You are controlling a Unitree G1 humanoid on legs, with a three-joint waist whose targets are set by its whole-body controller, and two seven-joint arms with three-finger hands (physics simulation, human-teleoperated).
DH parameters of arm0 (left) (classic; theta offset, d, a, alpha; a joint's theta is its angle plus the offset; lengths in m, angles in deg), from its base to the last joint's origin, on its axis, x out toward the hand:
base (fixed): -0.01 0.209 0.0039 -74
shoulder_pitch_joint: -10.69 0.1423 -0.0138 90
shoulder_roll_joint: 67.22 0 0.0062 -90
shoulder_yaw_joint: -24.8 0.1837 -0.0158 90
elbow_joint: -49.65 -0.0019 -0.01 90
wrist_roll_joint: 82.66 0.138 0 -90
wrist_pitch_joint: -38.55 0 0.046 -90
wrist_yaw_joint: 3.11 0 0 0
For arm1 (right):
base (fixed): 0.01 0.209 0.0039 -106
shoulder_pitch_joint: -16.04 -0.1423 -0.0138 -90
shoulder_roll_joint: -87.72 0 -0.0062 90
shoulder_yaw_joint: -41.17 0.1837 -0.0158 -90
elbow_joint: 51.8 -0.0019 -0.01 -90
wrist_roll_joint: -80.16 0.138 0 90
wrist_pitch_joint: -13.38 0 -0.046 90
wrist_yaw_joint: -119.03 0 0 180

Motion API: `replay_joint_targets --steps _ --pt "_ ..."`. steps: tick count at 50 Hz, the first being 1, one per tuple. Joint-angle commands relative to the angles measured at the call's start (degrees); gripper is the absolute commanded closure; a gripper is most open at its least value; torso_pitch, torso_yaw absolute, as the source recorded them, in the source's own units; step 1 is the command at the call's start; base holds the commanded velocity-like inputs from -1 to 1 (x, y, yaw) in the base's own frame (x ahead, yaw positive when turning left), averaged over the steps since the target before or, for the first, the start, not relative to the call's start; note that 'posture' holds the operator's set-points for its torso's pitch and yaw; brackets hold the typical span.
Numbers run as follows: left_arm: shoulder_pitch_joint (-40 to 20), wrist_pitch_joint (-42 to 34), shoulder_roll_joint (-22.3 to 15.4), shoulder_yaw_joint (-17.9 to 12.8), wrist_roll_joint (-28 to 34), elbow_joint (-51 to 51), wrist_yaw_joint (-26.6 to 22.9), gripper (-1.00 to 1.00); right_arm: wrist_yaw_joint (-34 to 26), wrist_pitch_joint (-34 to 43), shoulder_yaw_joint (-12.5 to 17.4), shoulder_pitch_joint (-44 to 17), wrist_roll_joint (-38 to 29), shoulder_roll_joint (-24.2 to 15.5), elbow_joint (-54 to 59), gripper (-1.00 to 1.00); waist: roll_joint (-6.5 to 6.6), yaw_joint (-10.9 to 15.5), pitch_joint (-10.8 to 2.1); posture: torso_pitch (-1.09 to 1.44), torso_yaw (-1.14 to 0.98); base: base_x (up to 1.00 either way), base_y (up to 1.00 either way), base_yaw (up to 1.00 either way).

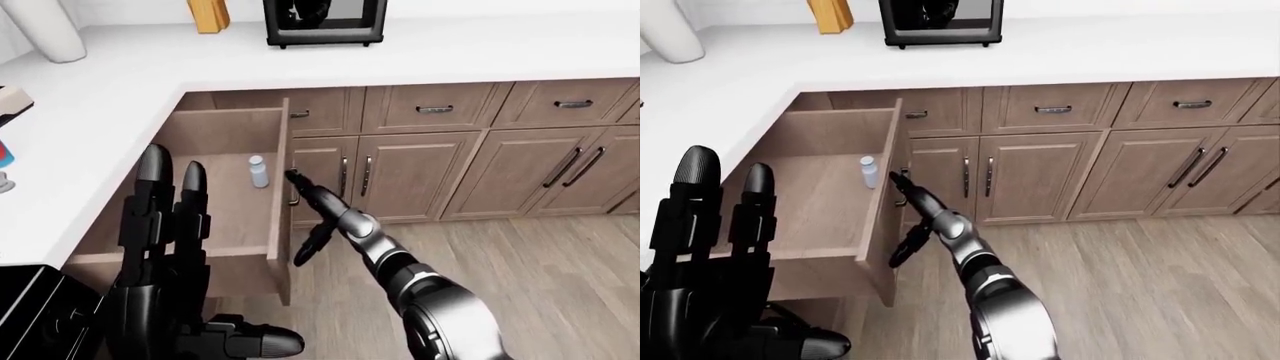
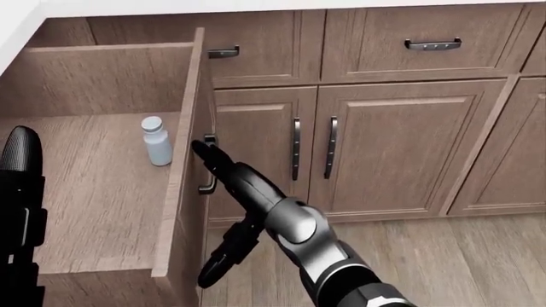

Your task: Close the right drawer.

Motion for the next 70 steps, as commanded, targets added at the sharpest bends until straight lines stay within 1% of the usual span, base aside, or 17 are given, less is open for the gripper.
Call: replay_joint_targets --steps 1,13,26,43,61,67,68,70 --pt "-0.41 1.38 -0.03 -0.16 -0.26 2.23 0.08 -1.00 -3.71 -3.08 -1.44 -2.00 -1.66 1.81 -1.61 -1.00 0.23 0.58 -1.09 0.00 0.00 0.00 0.00 0.00" --pt "-0.52 1.29 0.00 -0.22 -0.30 2.22 0.04 -1.00 -4.51 -2.69 -1.40 -2.59 -2.20 2.52 -1.49 -1.00 0.26 0.56 -0.98 0.00 0.00 0.00 0.00 0.00" --pt "-0.90 0.47 0.23 -0.94 -0.90 2.67 -0.16 -1.00 -5.76 -1.90 -1.31 -3.56 -2.89 3.41 -1.29 -1.00 0.37 0.50 -0.98 0.00 0.00 0.00 0.00 0.00" --pt "-1.08 0.16 0.61 -1.54 -1.39 2.67 -0.51 -1.00 -6.77 -1.56 -1.31 -3.74 -4.09 5.33 -1.04 -1.00 0.54 0.29 -0.96 0.00 0.00 0.00 0.00 0.00" --pt "-1.23 -0.57 0.89 -2.31 -2.04 3.29 -0.77 -1.00 -7.34 -1.50 -2.01 -3.31 -6.26 7.10 -0.79 -1.00 0.72 0.09 -0.89 0.00 0.00 0.00 0.00 0.00" --pt "-1.36 -0.73 1.00 -2.70 -2.38 3.26 -0.98 -1.00 -7.66 -1.19 -1.86 -4.04 -6.59 7.62 -0.81 -1.00 0.81 -0.02 -0.91 0.00 0.00 0.00 0.00 0.00" --pt "-1.91 -1.24 0.98 -3.26 -2.65 3.21 -0.86 -1.00 -8.13 -0.87 -1.76 -4.60 -6.53 7.66 -0.80 -1.00 0.79 -0.07 -0.87 0.00 0.00 0.00 0.00 0.00" --pt "-1.91 -1.37 1.12 -3.24 -2.53 3.36 -1.00 -1.00 -7.46 -0.96 -1.28 -5.10 -6.08 7.29 -0.87 -1.00 0.84 -0.04 -0.89 0.00 0.00 0.00 0.00 0.00"
